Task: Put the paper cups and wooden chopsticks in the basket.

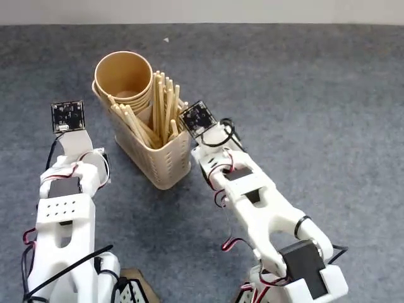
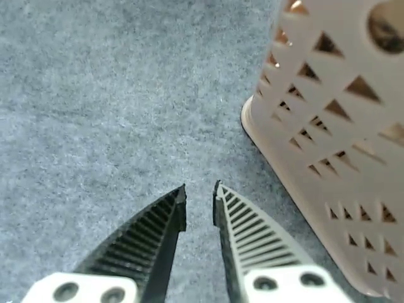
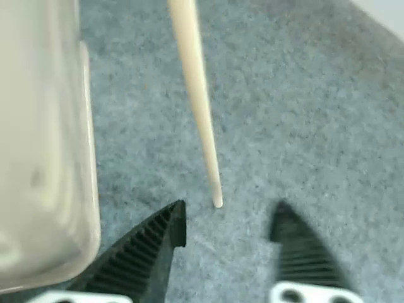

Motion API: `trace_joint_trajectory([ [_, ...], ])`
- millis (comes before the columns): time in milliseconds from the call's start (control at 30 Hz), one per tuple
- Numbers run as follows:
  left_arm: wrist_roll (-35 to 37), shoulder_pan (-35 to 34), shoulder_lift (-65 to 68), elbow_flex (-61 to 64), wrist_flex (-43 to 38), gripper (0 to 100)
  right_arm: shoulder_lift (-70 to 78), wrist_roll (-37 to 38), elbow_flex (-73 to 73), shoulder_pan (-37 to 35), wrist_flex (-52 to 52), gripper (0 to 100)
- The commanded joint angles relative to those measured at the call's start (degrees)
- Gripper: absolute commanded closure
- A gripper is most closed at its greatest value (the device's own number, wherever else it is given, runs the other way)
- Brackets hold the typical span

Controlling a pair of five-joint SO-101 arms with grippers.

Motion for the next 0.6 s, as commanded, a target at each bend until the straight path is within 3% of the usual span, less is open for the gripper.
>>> trace_joint_trajectory([
  [0,-0.44,-0.66,-1.45,-0.40,0.00,90,-5.41,0.18,-1.63,4.88,-0.84,99.7],
  [100,-0.44,-0.66,-1.45,-0.31,-0.35,90,-13.41,-2.46,0.84,7.96,0.22,99.3],
  [267,-0.44,-0.66,-1.45,2.33,-5.19,90,-29.58,-16.79,6.99,12.53,3.56,99.3],
  [467,-0.44,-0.57,-1.45,2.95,-6.15,90,-35.91,-13.36,14.20,3.56,5.76,98.7],
  [567,-0.44,-0.57,-1.45,2.95,-6.15,90,-33.80,-9.32,15.60,0.22,5.76,91.3],
])
